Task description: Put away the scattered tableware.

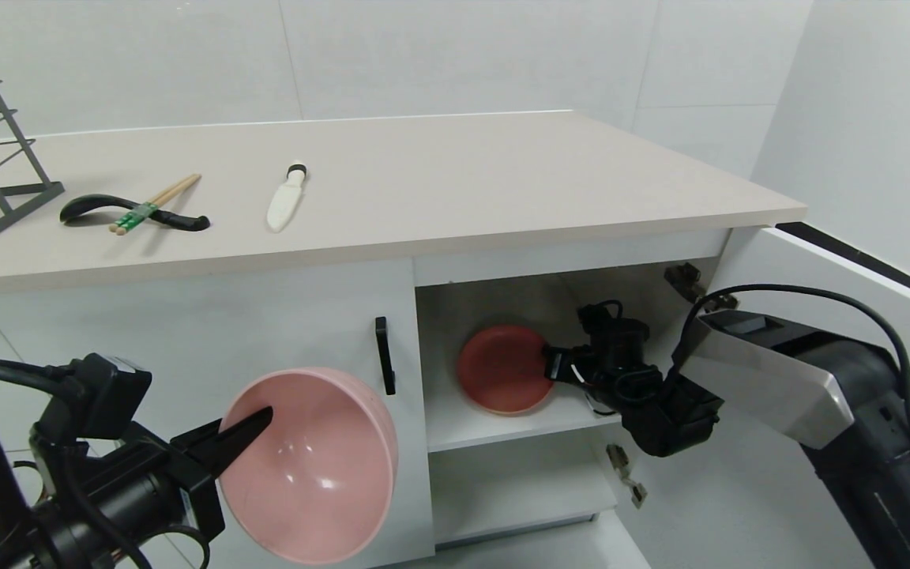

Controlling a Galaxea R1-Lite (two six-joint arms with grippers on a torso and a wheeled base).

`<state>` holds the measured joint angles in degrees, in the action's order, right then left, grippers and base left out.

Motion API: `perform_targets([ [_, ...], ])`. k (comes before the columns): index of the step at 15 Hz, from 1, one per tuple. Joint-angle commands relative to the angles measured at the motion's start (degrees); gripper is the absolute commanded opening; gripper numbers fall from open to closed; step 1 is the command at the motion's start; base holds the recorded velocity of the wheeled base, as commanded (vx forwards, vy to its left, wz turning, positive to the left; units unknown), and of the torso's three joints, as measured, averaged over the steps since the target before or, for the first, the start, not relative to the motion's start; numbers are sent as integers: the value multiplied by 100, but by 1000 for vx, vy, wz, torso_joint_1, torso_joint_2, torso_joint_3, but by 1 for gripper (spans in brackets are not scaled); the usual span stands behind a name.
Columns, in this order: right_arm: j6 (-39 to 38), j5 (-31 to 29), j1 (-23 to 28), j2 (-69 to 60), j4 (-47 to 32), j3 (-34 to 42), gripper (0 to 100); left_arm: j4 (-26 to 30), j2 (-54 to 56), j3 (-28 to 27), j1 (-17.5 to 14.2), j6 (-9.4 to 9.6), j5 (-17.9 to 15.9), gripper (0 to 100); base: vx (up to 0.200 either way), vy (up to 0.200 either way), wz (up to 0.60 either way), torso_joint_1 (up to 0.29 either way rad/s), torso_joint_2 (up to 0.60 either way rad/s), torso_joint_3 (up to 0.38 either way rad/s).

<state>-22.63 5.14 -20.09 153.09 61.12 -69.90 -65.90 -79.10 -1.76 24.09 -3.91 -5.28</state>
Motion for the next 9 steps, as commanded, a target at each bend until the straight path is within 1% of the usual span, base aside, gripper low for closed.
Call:
perform_targets([
  [1, -163, -5, -30, 81, -101, -252, 0, -2, 0, 0, -1, -4, 1, 0, 0, 0, 0, 0, 0, 0],
  [3, -330, -13, -48, 98, -303, -366, 0, -2, 0, 0, -1, -4, 1, 0, 0, 0, 0, 0, 0, 0],
  [6, -339, -13, -56, 89, -593, -481, 0, -2, 18, 0, 17, -4, 9, 0, 0, 0, 0, 0, 0, 0],
  [7, -330, -22, -56, 98, -610, -498, 100, -2, 18, 0, 17, -4, 1, 0, 0, 0, 0, 0, 0, 0],
  [9, -260, -172, -39, 107, -558, -533, 100, -2, 9, 0, 17, -4, 9, 0, 0, 0, 0, 0, 0, 0],
])
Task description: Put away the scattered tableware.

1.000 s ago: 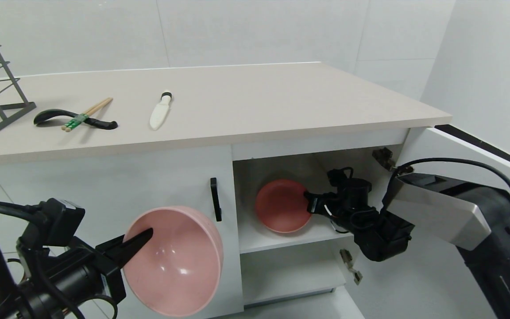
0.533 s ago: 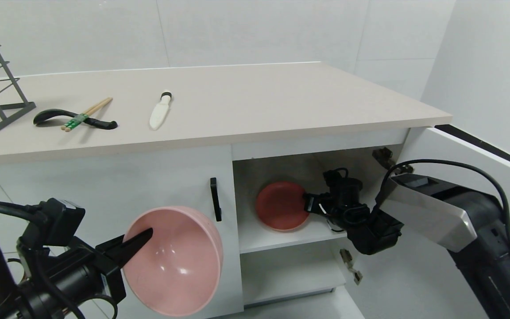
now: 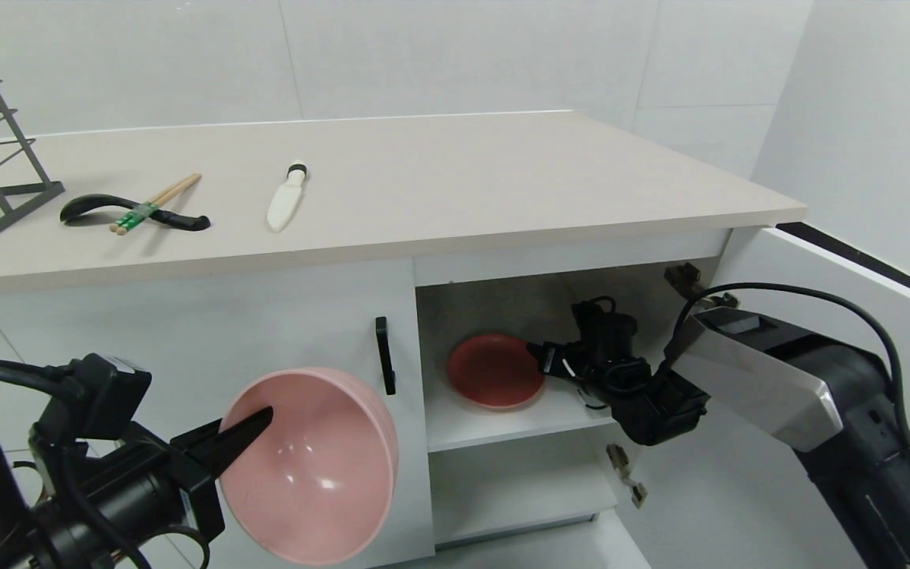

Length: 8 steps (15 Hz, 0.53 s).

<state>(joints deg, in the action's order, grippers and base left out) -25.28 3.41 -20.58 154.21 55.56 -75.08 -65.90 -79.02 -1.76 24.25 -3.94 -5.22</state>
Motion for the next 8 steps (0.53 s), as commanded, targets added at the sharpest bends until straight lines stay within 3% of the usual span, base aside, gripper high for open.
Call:
perform_targets([
  [1, 76, -86, 27, -49, 236, 11, 100, -2, 18, 0, 1, -2, 3, 0, 0, 0, 0, 0, 0, 0],
  [3, 252, -104, 36, -269, 552, 222, 100, -2, 18, 0, 1, -2, 3, 0, 0, 0, 0, 0, 0, 0],
  [5, 401, -192, -25, -779, 649, 960, 100, -2, 18, 0, 19, -2, -6, 0, 0, 0, 0, 0, 0, 0],
  [7, 902, -297, -183, -1315, 1035, 1936, 100, -10, 27, 0, 10, -2, 3, 0, 0, 0, 0, 0, 0, 0],
  [8, 1482, -306, -386, -1991, 1703, 3307, 100, -10, 71, 0, 1, -2, 3, 0, 0, 0, 0, 0, 0, 0],
])
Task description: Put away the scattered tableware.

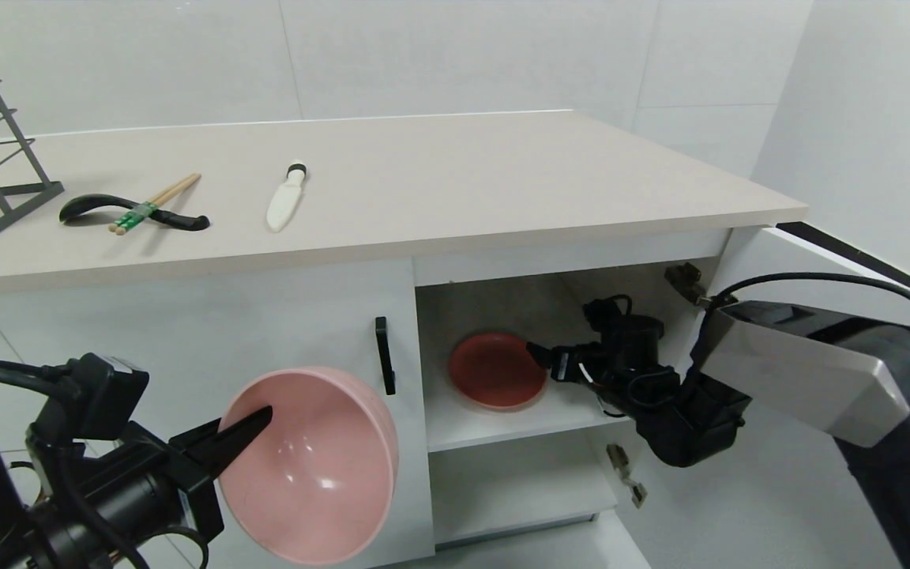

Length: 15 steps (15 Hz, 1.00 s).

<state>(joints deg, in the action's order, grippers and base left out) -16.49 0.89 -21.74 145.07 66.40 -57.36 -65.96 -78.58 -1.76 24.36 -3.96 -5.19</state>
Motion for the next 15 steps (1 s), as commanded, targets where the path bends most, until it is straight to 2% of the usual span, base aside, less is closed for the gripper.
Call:
perform_targets([
  [1, 735, -54, -428, -1376, 866, 2115, 100, -4, 53, 0, 16, -8, 1, 0, 0, 0, 0, 0, 0, 0],
  [2, 788, -54, -744, -2026, 1235, 3204, 100, 5, 159, 17, 69, 1, 1, 0, 0, 0, 0, 0, 0, 0],
  [4, 806, -63, -1034, -2773, 1604, 4145, 100, 13, 343, 132, 307, -8, 10, 0, 0, 0, 0, 0, 0, 0],
  [5, 885, -71, -1166, -3160, 1657, 4593, 100, 128, 440, 176, 509, 45, -17, 0, 0, 0, 0, 0, 0, 0],
  [6, 1061, -63, -1298, -3397, 1674, 5033, 100, 136, 502, 158, 807, 308, 10, 0, 0, 0, 0, 0, 0, 0],
  [8, 1192, -63, -1404, -3687, 1683, 5367, 100, 251, 493, -88, 1036, 1310, 27, 0, 0, 0, 0, 0, 0, 0],
  [9, 1201, -63, -1404, -3767, 1692, 5419, 100, 409, 405, -167, 1106, 1715, 27, 0, 0, 0, 0, 0, 0, 0],
  [10, 1192, -63, -1404, -3775, 1718, 5463, 100, 585, 299, -255, 1159, 1908, 27, 0, 0, 0, 0, 0, 0, 0],
  [13, 1184, -54, -1632, -3784, 2087, 5718, 100, 708, -140, -633, 1370, 1952, 71, 0, 0, 0, 0, 0, 0, 0],
  [14, 1184, -54, -1711, -3819, 2131, 5727, 100, 716, -307, -756, 1432, 1952, 168, 0, 0, 0, 0, 0, 0, 0],
  [15, 1184, -54, -1764, -3846, 2263, 5727, 100, 699, -720, -1002, 1642, 1952, 423, 0, 0, 0, 0, 0, 0, 0],
])
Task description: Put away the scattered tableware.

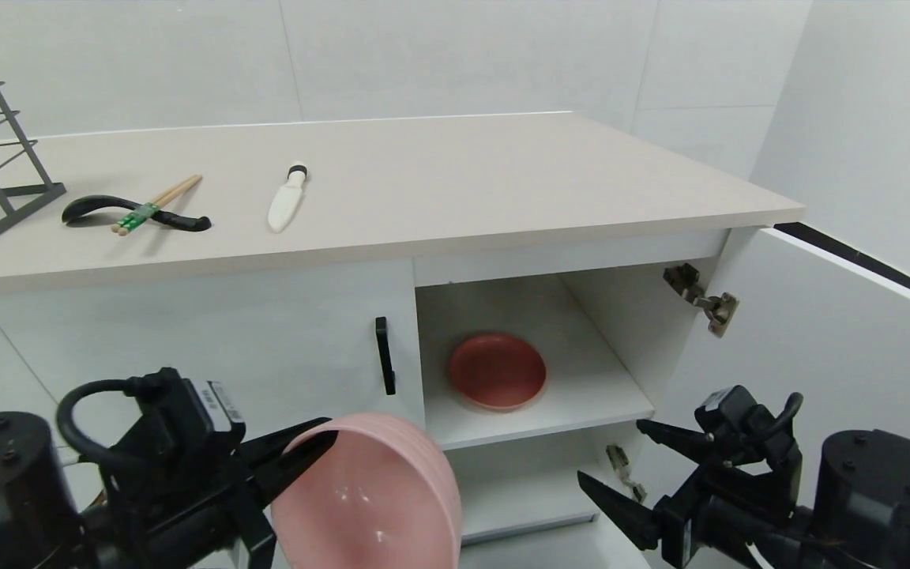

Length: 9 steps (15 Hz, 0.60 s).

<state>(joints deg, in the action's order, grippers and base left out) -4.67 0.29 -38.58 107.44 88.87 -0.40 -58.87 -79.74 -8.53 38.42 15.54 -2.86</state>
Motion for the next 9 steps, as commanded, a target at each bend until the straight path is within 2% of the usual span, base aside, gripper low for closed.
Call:
perform_targets([
  [1, -16, 6, -62, -82, 104, 31, 100, -11, -894, -527, 411, 1, 366, 0, 0, 0, 0, 0, 0, 0],
  [3, -25, -3, 123, -232, 113, 31, 100, -81, -1527, -948, 772, 1, 656, 0, 0, 0, 0, 0, 0, 0],
  [4, -25, -3, 211, -267, 113, 31, 100, -99, -1720, -1098, 851, -7, 744, 0, 0, 0, 0, 0, 0, 0],
  [7, -25, -3, 492, -241, 113, 31, 100, -371, -2758, -1660, 1150, -7, 1482, 0, 0, 0, 0, 0, 0, 0],
  [9, -25, -3, 518, -267, 113, 31, 100, -802, -3065, -1722, 1282, 1, 1622, 0, 0, 0, 0, 0, 0, 0],
])
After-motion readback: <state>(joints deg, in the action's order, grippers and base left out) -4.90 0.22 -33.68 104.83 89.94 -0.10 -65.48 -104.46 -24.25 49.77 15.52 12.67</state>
